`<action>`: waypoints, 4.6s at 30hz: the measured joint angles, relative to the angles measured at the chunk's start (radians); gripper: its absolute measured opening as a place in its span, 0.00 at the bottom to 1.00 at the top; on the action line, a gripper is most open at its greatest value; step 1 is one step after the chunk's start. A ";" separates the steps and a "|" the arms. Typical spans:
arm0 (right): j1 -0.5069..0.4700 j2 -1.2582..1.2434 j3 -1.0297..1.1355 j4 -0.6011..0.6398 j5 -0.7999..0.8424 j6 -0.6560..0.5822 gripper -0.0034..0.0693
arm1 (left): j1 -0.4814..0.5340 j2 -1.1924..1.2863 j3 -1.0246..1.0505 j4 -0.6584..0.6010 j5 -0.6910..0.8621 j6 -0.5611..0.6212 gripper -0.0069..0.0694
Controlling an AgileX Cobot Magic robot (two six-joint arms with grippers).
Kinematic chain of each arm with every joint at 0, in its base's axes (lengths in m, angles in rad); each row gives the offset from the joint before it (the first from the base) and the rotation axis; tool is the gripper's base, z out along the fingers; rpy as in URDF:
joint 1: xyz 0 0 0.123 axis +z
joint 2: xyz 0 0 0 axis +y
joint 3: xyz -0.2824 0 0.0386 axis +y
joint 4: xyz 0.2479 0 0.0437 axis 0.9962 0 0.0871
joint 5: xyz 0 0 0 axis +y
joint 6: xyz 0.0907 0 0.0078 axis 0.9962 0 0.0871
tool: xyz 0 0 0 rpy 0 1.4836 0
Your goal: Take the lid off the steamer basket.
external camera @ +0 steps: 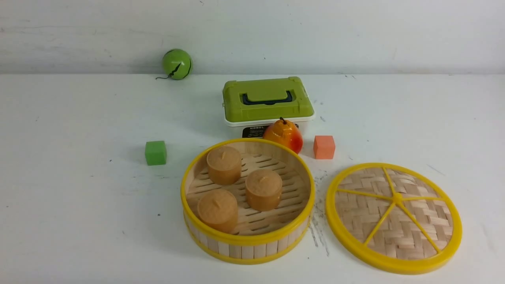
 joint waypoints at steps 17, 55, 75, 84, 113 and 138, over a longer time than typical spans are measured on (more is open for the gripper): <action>0.000 -0.057 0.052 -0.001 0.036 -0.002 0.02 | 0.000 0.000 0.000 0.000 0.000 0.000 0.40; -0.255 -0.656 0.800 -0.169 -0.155 0.364 0.03 | 0.000 0.000 0.000 0.000 0.000 0.000 0.40; -0.239 -0.656 0.800 -0.180 -0.152 0.341 0.02 | 0.000 0.000 0.000 0.000 0.000 0.000 0.40; -0.239 -0.656 0.800 -0.180 -0.152 0.341 0.03 | 0.000 0.000 0.000 0.000 0.000 0.000 0.40; -0.239 -0.656 0.800 -0.180 -0.150 0.341 0.05 | 0.000 0.000 0.000 0.000 0.000 0.000 0.40; -0.239 -0.656 0.800 -0.180 -0.149 0.341 0.10 | 0.000 0.000 0.000 0.000 0.000 0.000 0.40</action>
